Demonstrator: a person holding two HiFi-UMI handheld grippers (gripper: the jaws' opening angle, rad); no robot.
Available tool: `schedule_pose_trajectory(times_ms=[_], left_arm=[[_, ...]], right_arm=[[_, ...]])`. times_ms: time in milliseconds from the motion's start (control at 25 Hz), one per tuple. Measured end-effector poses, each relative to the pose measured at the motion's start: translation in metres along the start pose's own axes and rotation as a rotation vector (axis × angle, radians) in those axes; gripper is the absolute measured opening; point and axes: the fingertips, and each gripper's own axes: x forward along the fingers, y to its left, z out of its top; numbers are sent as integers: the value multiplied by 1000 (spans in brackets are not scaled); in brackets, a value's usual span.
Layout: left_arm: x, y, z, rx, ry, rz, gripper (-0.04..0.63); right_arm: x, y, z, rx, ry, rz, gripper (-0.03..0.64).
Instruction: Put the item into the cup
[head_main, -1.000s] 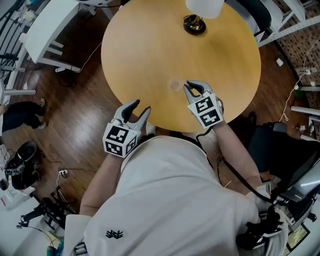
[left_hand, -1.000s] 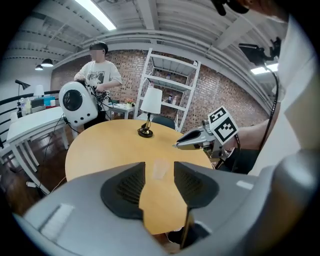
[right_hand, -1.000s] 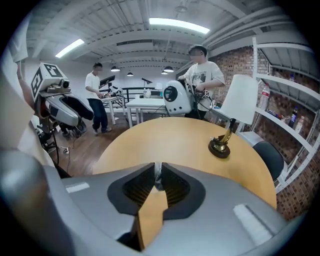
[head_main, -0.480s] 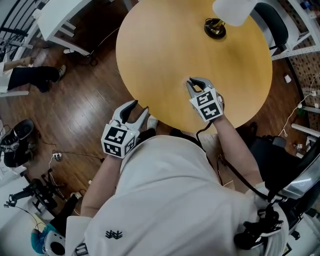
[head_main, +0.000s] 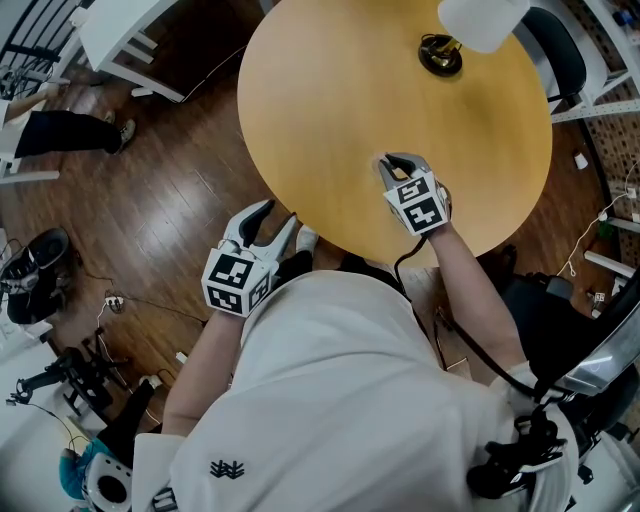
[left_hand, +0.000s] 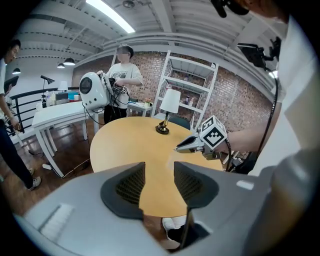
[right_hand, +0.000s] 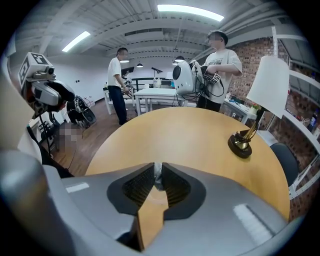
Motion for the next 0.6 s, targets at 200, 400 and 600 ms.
schedule_pose_trajectory(times_ms=[200, 400, 600], left_arm=[[1, 3, 3, 4, 1, -3, 163], [5, 3, 4, 6, 5, -8, 163], [7, 5, 7, 5, 8, -11, 163]], right_arm=[[6, 4, -5, 19, 13, 23, 68], [10, 3, -10, 32, 18, 29, 86], [12, 3, -11, 29, 19, 42, 106]])
